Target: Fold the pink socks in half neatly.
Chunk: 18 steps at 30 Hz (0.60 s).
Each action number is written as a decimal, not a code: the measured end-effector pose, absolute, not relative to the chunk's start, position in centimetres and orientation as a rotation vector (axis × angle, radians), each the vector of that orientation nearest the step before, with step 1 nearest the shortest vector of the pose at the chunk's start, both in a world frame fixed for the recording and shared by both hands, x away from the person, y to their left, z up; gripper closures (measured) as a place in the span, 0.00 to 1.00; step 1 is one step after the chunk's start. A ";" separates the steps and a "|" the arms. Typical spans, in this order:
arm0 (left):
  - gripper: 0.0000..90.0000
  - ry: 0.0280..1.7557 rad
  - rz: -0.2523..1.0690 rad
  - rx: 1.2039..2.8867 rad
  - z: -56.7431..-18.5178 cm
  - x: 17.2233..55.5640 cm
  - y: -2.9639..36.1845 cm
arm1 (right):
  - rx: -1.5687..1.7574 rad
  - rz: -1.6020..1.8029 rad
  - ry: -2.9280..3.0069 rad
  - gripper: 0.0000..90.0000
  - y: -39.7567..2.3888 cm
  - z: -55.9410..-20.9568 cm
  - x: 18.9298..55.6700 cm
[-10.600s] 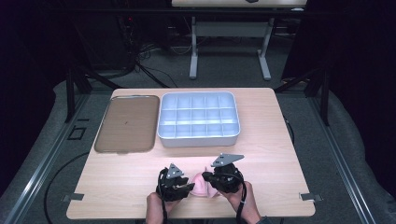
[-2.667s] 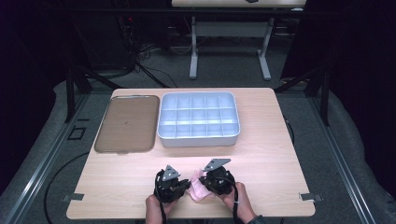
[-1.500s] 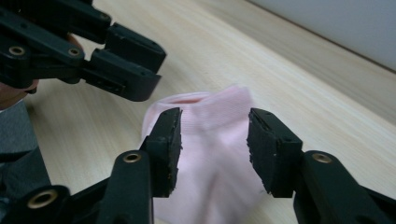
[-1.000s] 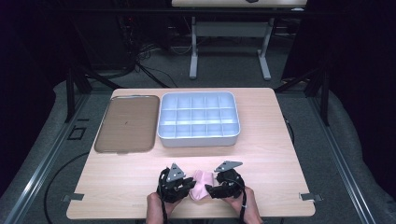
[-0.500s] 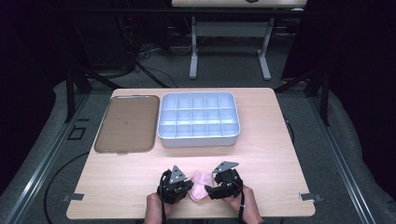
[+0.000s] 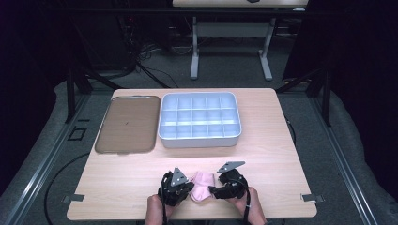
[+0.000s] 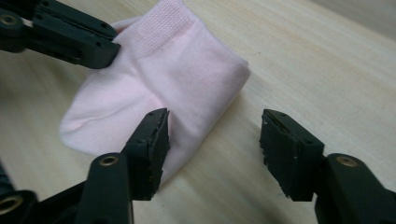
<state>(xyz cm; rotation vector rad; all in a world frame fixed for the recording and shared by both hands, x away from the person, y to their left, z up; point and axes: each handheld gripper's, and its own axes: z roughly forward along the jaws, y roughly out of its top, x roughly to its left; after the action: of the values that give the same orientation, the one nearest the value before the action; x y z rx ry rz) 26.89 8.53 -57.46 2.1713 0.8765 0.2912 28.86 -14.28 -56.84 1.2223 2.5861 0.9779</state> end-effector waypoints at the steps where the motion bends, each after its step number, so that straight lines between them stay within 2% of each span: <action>1: 0.98 0.876 0.291 2.171 -57.5 26.9 8.5 | 1.222 0.978 2.586 0.48 -14.3 -56.8 28.9; 5: 0.98 0.879 0.293 2.159 -57.5 26.9 8.6 | 1.411 1.119 2.550 0.56 -16.0 -56.9 29.1; 9: 0.97 0.888 0.272 2.146 -57.4 26.9 8.7 | 1.438 1.133 2.552 0.62 -16.3 -57.1 29.3; 12: 0.86 0.888 0.229 2.127 -56.9 26.9 8.8 | 1.403 1.099 2.554 0.64 -15.7 -57.1 29.1; 18: 0.87 0.788 0.223 2.119 -55.9 26.4 8.6 | 1.314 0.983 2.556 0.65 -14.6 -56.8 28.8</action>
<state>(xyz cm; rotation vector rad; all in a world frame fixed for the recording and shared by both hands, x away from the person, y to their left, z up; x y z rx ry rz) 26.42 8.59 -55.92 2.1186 0.7876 0.2229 28.77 -14.57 -56.79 1.3137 2.5560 0.9825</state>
